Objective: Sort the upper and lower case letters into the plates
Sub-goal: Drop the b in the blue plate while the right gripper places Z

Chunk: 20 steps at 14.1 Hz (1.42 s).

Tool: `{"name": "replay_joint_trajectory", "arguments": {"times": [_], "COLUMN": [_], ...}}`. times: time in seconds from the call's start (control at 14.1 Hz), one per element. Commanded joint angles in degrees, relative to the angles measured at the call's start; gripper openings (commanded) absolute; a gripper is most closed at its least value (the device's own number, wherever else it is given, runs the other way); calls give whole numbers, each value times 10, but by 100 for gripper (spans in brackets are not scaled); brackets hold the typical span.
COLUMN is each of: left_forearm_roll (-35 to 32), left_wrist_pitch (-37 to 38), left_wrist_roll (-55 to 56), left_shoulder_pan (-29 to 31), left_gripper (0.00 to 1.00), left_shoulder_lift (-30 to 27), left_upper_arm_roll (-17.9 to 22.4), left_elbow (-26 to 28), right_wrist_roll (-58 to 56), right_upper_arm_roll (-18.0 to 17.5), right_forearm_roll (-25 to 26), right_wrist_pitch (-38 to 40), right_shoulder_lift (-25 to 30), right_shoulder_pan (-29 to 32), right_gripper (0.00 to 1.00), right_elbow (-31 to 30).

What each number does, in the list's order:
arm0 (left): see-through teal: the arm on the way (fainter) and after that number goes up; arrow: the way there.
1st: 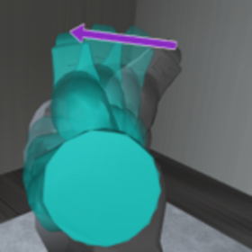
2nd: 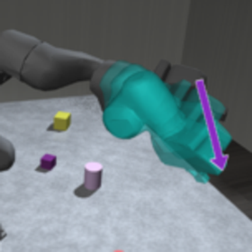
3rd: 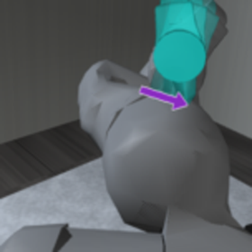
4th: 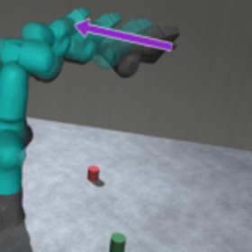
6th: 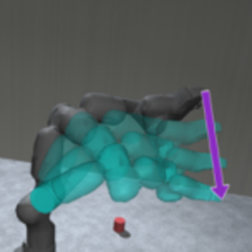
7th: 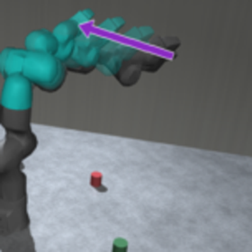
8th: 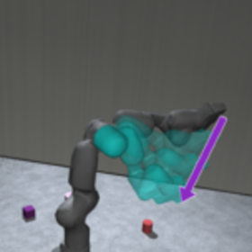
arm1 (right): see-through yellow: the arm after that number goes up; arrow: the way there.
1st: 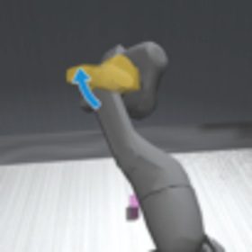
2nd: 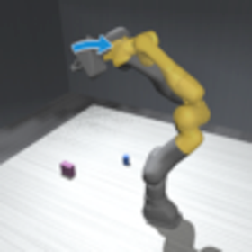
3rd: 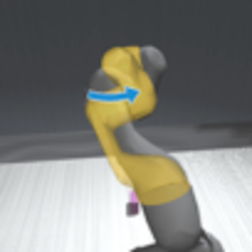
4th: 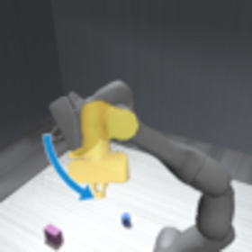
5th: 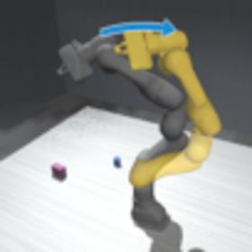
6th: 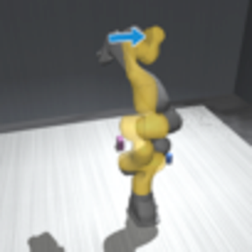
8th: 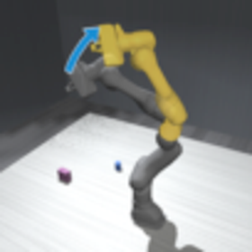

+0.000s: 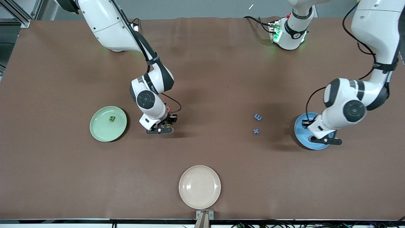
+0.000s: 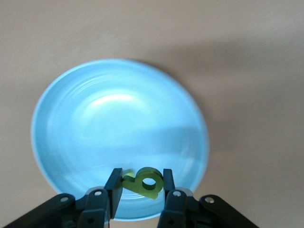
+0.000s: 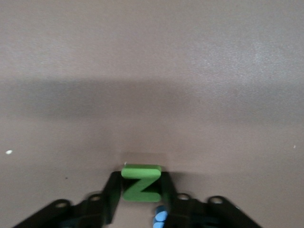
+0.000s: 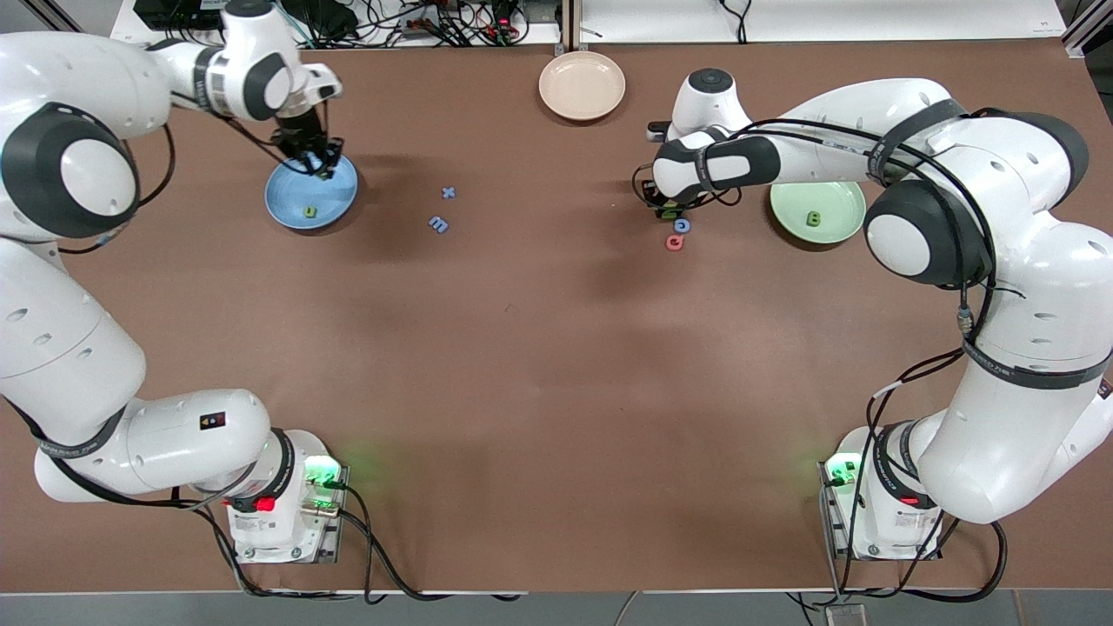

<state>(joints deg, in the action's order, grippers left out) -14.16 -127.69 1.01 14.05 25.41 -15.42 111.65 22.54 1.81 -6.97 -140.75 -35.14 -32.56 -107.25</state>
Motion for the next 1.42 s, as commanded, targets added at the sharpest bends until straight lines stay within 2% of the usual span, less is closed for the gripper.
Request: {"name": "replay_joint_trajectory", "arguments": {"times": [0.0,0.21,0.35,0.57,0.78,0.92,0.99,1.06,1.14,1.28,1.35], "left_forearm_roll": [-10,-57,-64,-76,-76,-76,-76,-76,-77,-76,-69], "left_wrist_pitch": [-10,-43,-58,-60,-62,-62,-62,-60,-56,-44,-24], "left_wrist_roll": [-53,-60,-60,-60,-59,-59,-60,-65,-77,-72,-64], "left_shoulder_pan": [33,59,61,62,62,62,62,62,61,56,54], "left_gripper": [23,23,23,23,23,26,43,84,99,100,100], "left_shoulder_lift": [7,37,49,57,64,64,63,60,55,34,26], "left_upper_arm_roll": [-4,-5,-4,-3,-2,-2,-2,-2,-4,-8,-25], "left_elbow": [8,7,7,8,8,8,8,7,5,2,-7], "right_wrist_roll": [6,-3,-24,-134,-214,-273,-293,-304,-306,-307,-307], "right_upper_arm_roll": [6,8,9,8,9,11,11,10,10,10,10], "right_forearm_roll": [-9,-9,-7,-6,-3,4,19,36,54,79,81], "right_wrist_pitch": [-1,3,31,119,130,128,127,122,114,88,73], "right_shoulder_lift": [2,9,26,63,102,117,117,117,117,112,112], "right_shoulder_pan": [0,18,46,113,180,222,241,257,268,294,299], "right_gripper": [6,2,1,1,1,1,1,1,1,1,1], "right_elbow": [-16,-13,-8,2,-28,-48,-53,-59,-67,-84,-93]}}
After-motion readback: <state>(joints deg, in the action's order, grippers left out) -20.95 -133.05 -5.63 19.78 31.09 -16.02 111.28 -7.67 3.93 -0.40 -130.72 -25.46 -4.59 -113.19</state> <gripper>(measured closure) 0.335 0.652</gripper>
